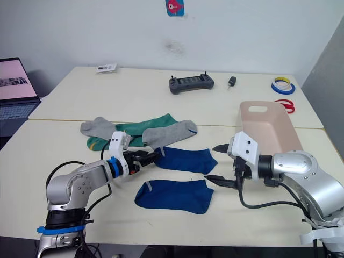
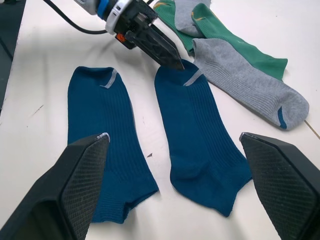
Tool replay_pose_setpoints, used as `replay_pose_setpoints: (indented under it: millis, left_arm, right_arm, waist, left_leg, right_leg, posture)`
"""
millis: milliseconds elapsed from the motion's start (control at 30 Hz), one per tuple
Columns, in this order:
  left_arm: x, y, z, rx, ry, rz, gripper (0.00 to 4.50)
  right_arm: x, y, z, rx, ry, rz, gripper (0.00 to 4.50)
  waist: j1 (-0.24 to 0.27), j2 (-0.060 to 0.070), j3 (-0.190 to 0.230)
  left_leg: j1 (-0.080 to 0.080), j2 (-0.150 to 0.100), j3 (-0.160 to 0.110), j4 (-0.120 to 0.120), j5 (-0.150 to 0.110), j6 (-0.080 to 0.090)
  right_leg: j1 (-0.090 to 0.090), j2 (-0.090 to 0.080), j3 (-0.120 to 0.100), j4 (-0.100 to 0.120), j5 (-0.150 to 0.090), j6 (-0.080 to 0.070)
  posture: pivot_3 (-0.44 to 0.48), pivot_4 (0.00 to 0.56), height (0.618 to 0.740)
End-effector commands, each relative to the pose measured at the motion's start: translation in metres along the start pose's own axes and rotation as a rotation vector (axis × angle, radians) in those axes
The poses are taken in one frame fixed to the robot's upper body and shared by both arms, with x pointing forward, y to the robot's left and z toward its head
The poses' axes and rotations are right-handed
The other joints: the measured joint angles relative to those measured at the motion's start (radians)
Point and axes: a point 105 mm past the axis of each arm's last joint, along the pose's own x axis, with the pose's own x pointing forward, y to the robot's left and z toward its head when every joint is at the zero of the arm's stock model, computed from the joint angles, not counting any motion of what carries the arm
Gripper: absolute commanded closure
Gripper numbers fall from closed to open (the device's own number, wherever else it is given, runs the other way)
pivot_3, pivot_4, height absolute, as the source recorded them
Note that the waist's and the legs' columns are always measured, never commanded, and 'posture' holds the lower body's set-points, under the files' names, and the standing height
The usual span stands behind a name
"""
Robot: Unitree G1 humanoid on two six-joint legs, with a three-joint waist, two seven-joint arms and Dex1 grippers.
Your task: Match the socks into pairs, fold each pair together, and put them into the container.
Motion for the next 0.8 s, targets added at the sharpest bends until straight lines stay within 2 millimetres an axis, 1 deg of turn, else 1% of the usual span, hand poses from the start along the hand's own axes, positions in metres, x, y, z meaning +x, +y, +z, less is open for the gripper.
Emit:
replay_pose_setpoints:
  millis: [33, 167, 300, 433, 500, 600, 700, 800]
  left_arm:
    - [0.005, -0.008, 0.001, 0.023, 0.004, -0.037, 1.83]
    - [0.001, -0.006, 0.003, 0.018, -0.006, -0.04, 3.12]
    - [-0.011, -0.001, 0.001, 0.019, -0.008, -0.043, 4.47]
    - [-0.022, 0.004, -0.003, 0.025, -0.001, -0.032, 4.49]
    - [-0.024, 0.005, -0.003, 0.028, 0.001, -0.03, 4.49]
    - [-0.023, 0.005, -0.002, 0.034, -0.004, -0.03, 4.49]
    - [-0.022, 0.006, -0.003, 0.034, -0.005, -0.024, 4.49]
    - [-0.021, 0.006, -0.004, 0.037, -0.002, -0.025, 4.49]
  right_arm:
    - [-0.001, 0.001, 0.006, -0.026, -0.016, -0.005, 0.0]
    - [0.0, -0.004, 0.005, -0.025, -0.024, -0.048, 0.0]
    - [0.009, -0.013, -0.005, 0.033, -0.012, -0.12, 0.0]
    - [0.028, -0.03, -0.025, 0.101, 0.035, -0.24, 0.0]
    - [0.039, -0.038, -0.037, 0.136, 0.069, -0.291, 0.0]
    - [0.056, -0.047, -0.049, 0.191, 0.076, -0.347, 0.0]
    - [0.07, -0.053, -0.056, 0.226, 0.075, -0.375, 0.0]
    - [0.085, -0.06, -0.056, 0.276, 0.056, -0.385, 0.0]
  waist:
    - [0.0, 0.0, 0.0]
    - [-0.002, 0.0, 0.0]
    - [-0.009, 0.0, 0.0]
    - [-0.013, 0.0, 0.0]
    - [-0.012, 0.0, 0.0]
    - [-0.011, 0.0, 0.0]
    - [-0.01, 0.0, 0.0]
    - [-0.011, 0.0, 0.0]
  left_leg:
    - [0.0, 0.0, 0.0, 0.0, 0.0, 0.0]
    - [0.0, 0.0, 0.0, 0.0, 0.0, 0.0]
    - [0.0, 0.0, 0.0, 0.0, 0.001, -0.001]
    - [0.0, 0.001, 0.0, -0.001, 0.003, -0.004]
    - [0.0, 0.001, 0.0, -0.001, 0.003, -0.005]
    - [0.0, 0.0, -0.001, -0.001, 0.003, -0.005]
    - [0.0, 0.0, 0.0, -0.001, 0.004, -0.007]
    - [0.0, 0.0, 0.001, -0.002, 0.005, -0.008]
  right_leg:
    - [0.0, 0.0, 0.0, 0.0, 0.0, 0.0]
    - [0.0, 0.0, 0.0, 0.0, 0.0, 0.0]
    - [0.0, 0.0, 0.0, 0.0, 0.0, 0.0]
    - [-0.001, 0.0, 0.001, 0.001, 0.0, 0.0]
    - [-0.002, 0.0, 0.001, 0.001, 0.0, 0.0]
    - [-0.002, 0.0, 0.001, 0.001, 0.0, 0.0]
    - [-0.002, 0.0, 0.0, 0.001, 0.0, 0.0]
    - [-0.002, 0.0, 0.0, 0.001, 0.0, 0.0]
  posture:
    - [0.0, 0.15, 0.74]
    - [0.0, 0.15, 0.74]
    - [0.0, 0.15, 0.74]
    - [0.0, 0.15, 0.74]
    - [0.0, 0.15, 0.74]
    - [0.0, 0.15, 0.74]
    - [0.0, 0.15, 0.74]
    - [0.0, 0.15, 0.74]
